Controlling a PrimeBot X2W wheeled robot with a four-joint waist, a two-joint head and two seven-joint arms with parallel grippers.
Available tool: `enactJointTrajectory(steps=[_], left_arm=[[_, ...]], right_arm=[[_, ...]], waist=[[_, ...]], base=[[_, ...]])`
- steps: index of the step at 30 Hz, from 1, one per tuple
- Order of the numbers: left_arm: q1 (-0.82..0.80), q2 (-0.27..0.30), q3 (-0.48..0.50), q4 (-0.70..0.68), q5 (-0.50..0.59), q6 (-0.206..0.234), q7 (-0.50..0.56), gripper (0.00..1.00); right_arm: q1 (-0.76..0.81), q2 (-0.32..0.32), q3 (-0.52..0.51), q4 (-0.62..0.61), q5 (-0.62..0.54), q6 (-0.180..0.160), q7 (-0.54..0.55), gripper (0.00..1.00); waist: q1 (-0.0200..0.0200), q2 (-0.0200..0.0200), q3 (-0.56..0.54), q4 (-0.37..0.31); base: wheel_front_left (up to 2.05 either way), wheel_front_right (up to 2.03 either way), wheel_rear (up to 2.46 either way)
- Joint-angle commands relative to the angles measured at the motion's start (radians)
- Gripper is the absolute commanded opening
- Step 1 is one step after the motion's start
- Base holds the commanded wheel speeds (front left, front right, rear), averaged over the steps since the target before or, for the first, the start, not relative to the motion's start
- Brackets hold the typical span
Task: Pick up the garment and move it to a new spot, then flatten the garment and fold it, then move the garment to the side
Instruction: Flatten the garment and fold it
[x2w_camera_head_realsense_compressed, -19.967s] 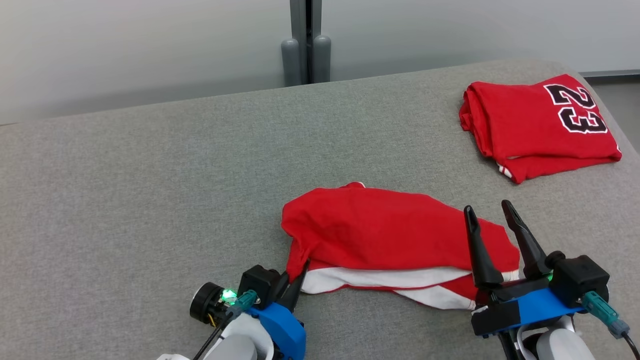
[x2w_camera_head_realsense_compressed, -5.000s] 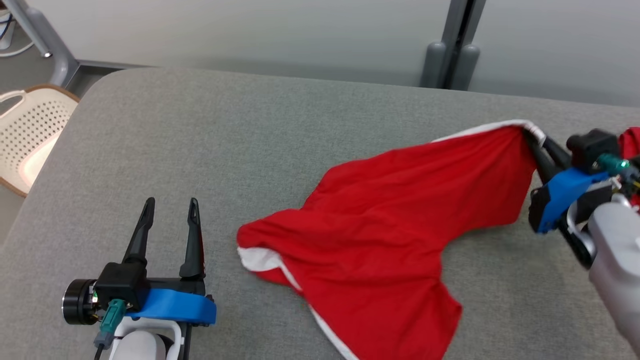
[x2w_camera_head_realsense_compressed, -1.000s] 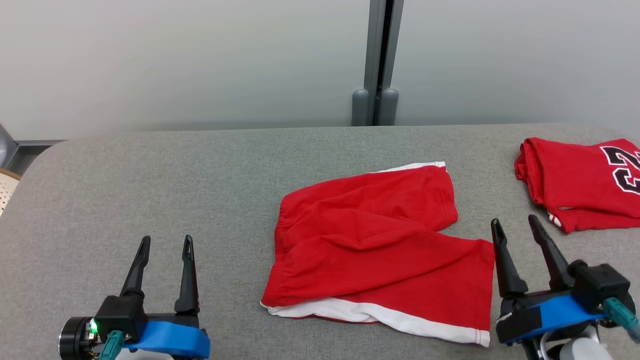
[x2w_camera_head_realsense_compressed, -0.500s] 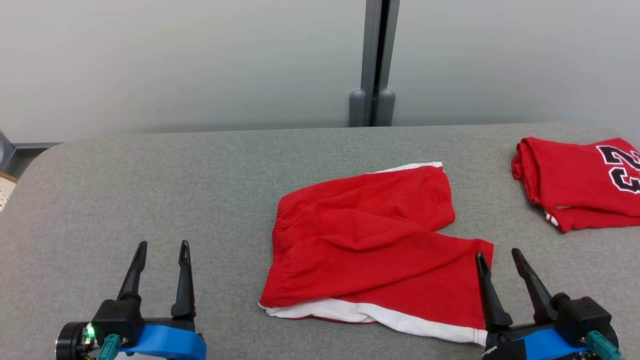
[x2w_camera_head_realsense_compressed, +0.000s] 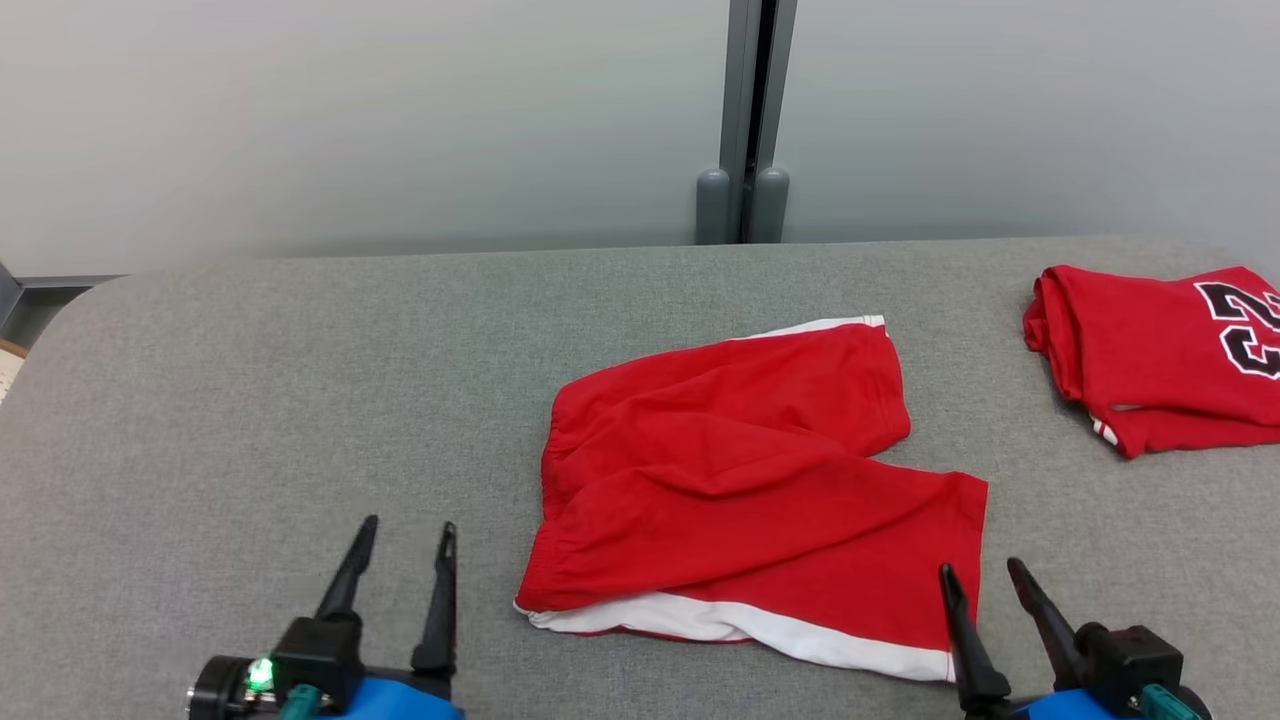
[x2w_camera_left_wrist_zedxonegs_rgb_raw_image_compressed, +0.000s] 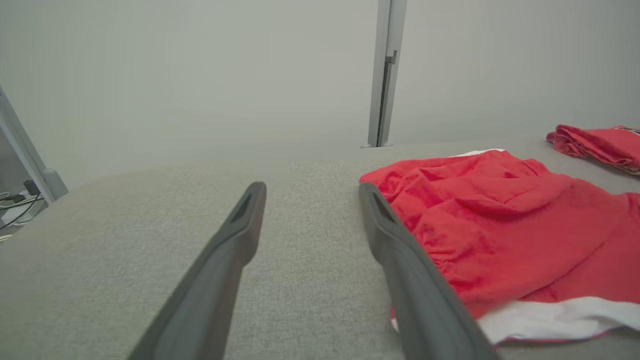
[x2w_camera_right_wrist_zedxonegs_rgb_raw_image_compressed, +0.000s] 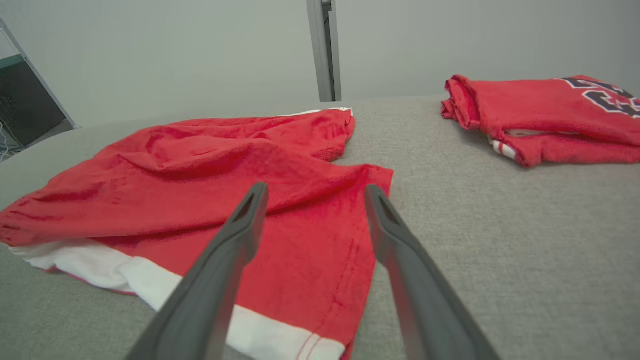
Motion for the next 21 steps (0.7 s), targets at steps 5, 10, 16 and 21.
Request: enactJointTrajectory(steps=[5,10,16,21], left_arm=[[0.010,0.004,-0.076,0.053,-0.012,-0.010,-0.003,1.00],[-0.009,0.012,-0.140,0.108,-0.031,-0.010,-0.003,1.00],[-0.043,0.040,-0.222,0.185,-0.075,-0.010,-0.003,1.00],[-0.076,0.063,-0.272,0.224,-0.100,-0.010,-0.003,1.00]], right_arm=[[0.021,-0.024,0.026,0.083,0.019,0.000,-0.003,1.00],[0.017,-0.025,0.054,0.146,0.034,0.000,-0.003,1.00],[0.011,-0.020,0.110,0.184,0.055,0.000,-0.003,1.00],[-0.005,-0.024,0.141,0.192,0.077,0.000,-0.003,1.00]], waist=[[0.0000,0.0000,0.019,-0.003],[0.0000,0.0000,0.038,-0.011],[0.0000,0.0000,0.055,-0.023],[0.0000,0.0000,0.065,-0.031]], base=[[0.00,0.00,0.00],[0.00,0.00,0.00],[0.00,0.00,0.00],[0.00,0.00,0.00]])
